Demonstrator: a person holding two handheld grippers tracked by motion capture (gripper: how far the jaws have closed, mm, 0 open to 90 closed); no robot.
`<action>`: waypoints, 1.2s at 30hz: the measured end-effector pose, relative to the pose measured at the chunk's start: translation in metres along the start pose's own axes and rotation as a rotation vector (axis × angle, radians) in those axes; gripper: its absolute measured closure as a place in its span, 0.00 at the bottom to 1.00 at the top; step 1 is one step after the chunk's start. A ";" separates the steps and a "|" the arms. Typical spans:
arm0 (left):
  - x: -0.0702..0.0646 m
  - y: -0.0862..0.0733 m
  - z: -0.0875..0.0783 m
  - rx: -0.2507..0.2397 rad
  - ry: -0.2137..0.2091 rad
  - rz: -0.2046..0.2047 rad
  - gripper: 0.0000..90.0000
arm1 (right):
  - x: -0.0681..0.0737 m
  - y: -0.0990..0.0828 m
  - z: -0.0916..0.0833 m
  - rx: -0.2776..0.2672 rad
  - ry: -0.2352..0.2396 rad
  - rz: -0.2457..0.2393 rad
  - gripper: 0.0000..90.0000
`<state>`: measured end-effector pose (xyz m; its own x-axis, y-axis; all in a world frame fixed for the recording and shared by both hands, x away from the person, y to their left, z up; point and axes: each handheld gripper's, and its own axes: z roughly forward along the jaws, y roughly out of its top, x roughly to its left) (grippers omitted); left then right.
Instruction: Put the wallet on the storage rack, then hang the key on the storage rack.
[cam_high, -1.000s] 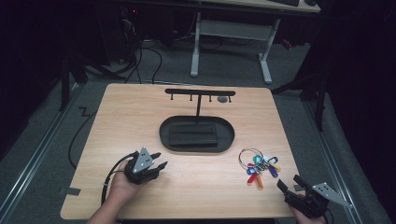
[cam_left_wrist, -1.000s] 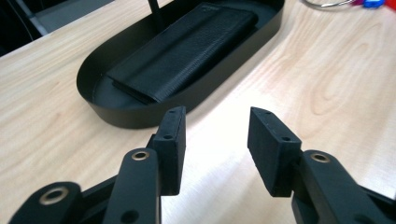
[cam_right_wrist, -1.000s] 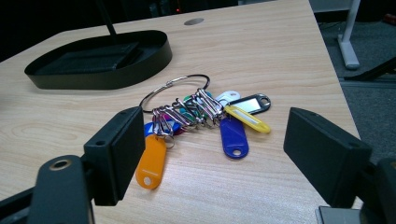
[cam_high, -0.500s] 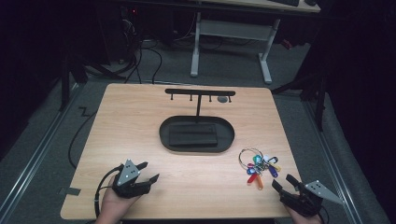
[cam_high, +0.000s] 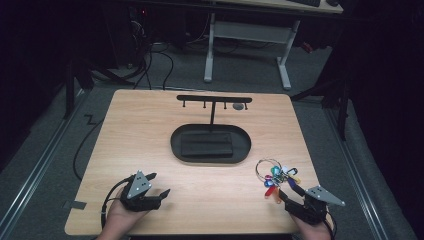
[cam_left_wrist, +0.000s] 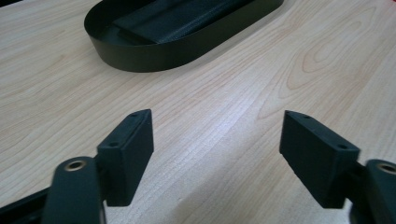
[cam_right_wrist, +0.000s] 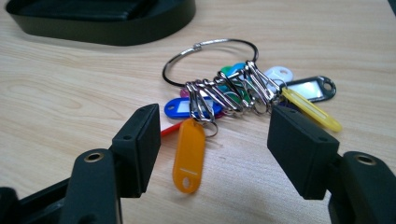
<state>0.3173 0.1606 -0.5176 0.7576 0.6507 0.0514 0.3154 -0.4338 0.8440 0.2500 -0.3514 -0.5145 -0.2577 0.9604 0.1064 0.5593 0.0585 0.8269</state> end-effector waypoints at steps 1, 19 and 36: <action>0.001 0.000 0.000 0.002 -0.001 -0.003 0.29 | -0.001 0.001 0.001 -0.002 0.002 0.023 0.40; 0.012 -0.005 -0.005 -0.022 0.038 -0.080 0.25 | -0.010 0.034 -0.008 0.025 0.018 0.015 0.41; 0.015 -0.016 -0.017 -0.018 0.017 -0.090 0.26 | 0.004 0.081 0.022 0.231 0.042 -0.114 0.47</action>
<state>0.3142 0.1883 -0.5211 0.7168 0.6971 -0.0160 0.3710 -0.3619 0.8552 0.3116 -0.3367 -0.4587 -0.3594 0.9320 0.0466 0.6884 0.2310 0.6876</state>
